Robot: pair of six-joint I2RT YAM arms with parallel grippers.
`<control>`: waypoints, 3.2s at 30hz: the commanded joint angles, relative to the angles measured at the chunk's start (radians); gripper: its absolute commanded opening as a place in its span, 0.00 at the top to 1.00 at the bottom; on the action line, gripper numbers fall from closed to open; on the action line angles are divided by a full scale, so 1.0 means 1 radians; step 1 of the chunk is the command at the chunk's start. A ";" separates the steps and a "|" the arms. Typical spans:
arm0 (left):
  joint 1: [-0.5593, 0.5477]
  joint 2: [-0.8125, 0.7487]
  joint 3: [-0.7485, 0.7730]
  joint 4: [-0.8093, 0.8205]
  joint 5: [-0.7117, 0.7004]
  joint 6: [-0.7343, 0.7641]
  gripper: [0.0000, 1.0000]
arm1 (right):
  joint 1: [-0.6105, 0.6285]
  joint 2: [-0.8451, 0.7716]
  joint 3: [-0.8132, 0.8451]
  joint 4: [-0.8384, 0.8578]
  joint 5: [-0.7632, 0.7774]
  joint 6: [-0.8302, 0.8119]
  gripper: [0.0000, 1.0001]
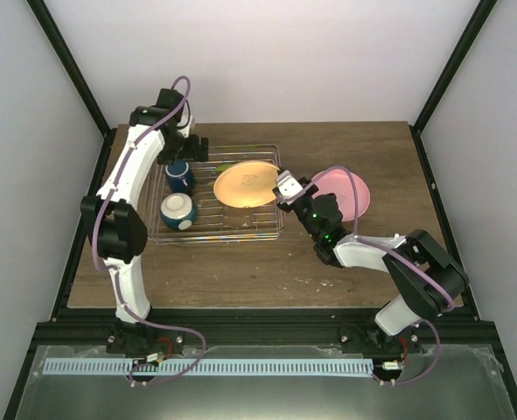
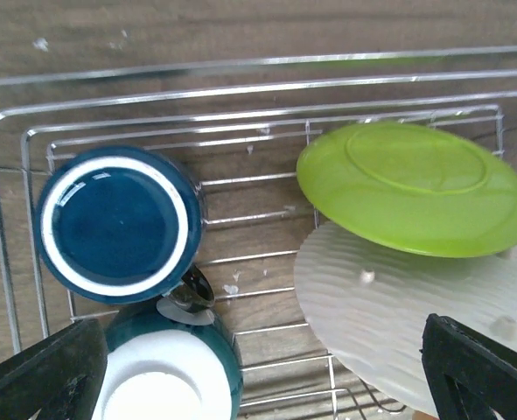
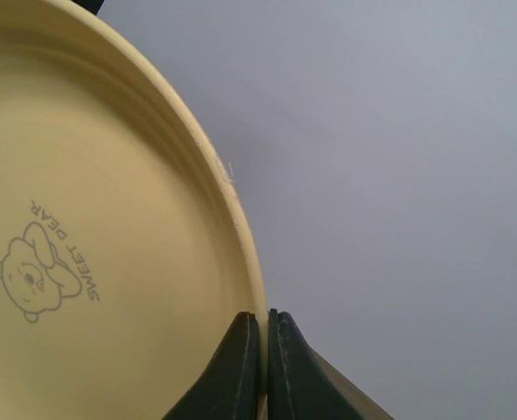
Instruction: Load the mixed dishes into the dish rack
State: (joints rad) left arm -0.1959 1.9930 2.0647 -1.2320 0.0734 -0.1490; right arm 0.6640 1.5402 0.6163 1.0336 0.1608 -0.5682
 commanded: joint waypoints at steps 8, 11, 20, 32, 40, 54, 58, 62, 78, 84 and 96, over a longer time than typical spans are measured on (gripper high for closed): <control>0.015 -0.079 0.039 0.023 -0.032 -0.009 0.00 | 0.050 0.108 0.067 -0.034 0.008 -0.077 0.99; 0.017 -0.082 0.037 0.023 -0.035 -0.005 0.00 | 0.055 0.135 0.080 -0.027 0.022 -0.104 0.99; 0.023 -0.081 0.032 0.029 -0.043 0.006 0.00 | 0.073 0.204 0.085 0.001 0.073 -0.169 0.99; 0.026 -0.072 0.022 0.035 -0.048 0.010 0.00 | 0.088 0.201 0.028 0.119 0.291 -0.171 0.99; 0.026 -0.062 0.016 0.040 -0.043 0.001 0.00 | 0.088 0.179 0.000 0.124 0.340 -0.130 0.99; 0.026 -0.095 -0.019 0.043 -0.073 -0.005 0.00 | 0.142 0.212 -0.039 0.183 0.354 -0.179 0.99; 0.027 -0.100 -0.021 0.046 -0.075 -0.003 0.00 | 0.162 0.212 -0.048 0.186 0.369 -0.193 0.99; 0.026 -0.103 -0.021 0.051 -0.073 -0.006 0.00 | 0.185 0.207 -0.051 0.164 0.376 -0.197 0.99; 0.025 -0.145 -0.061 0.087 -0.069 -0.022 0.00 | 0.258 0.029 -0.067 -0.201 0.323 -0.040 0.56; 0.020 -0.168 -0.096 0.128 -0.063 -0.019 0.00 | 0.259 -0.135 -0.054 -0.512 0.258 0.116 0.40; -0.034 -0.156 -0.084 0.182 -0.062 -0.011 0.00 | 0.260 -0.378 -0.069 -0.938 0.203 0.231 0.06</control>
State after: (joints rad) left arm -0.2020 1.8481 1.9549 -1.0824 0.0074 -0.1638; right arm 0.9180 1.2209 0.5552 0.2665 0.3840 -0.4030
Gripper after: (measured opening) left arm 0.997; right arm 0.919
